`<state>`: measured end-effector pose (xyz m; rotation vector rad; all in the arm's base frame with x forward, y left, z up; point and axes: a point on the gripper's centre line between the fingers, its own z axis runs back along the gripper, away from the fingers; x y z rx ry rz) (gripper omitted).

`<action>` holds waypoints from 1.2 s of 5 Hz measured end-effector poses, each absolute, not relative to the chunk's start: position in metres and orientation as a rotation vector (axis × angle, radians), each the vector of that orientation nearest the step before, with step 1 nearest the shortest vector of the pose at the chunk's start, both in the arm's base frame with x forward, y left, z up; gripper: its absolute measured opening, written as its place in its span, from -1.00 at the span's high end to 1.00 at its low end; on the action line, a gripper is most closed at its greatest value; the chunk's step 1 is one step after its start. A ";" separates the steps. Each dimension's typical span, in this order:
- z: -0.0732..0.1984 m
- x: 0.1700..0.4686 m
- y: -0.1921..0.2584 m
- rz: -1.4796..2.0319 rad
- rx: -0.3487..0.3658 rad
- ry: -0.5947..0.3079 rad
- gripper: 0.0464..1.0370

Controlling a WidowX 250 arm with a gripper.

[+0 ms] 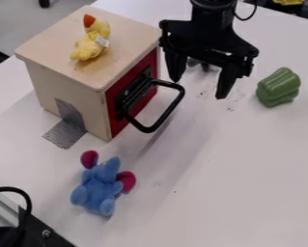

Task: GET THE GREEN PARTS

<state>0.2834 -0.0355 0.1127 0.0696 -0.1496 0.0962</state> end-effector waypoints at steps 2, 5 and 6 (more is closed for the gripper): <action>0.085 0.308 -0.038 0.051 0.107 -0.073 -0.93; 0.066 0.392 -0.072 -0.245 0.032 -0.069 -0.93; 0.062 0.405 -0.082 -0.277 -0.006 -0.072 -0.93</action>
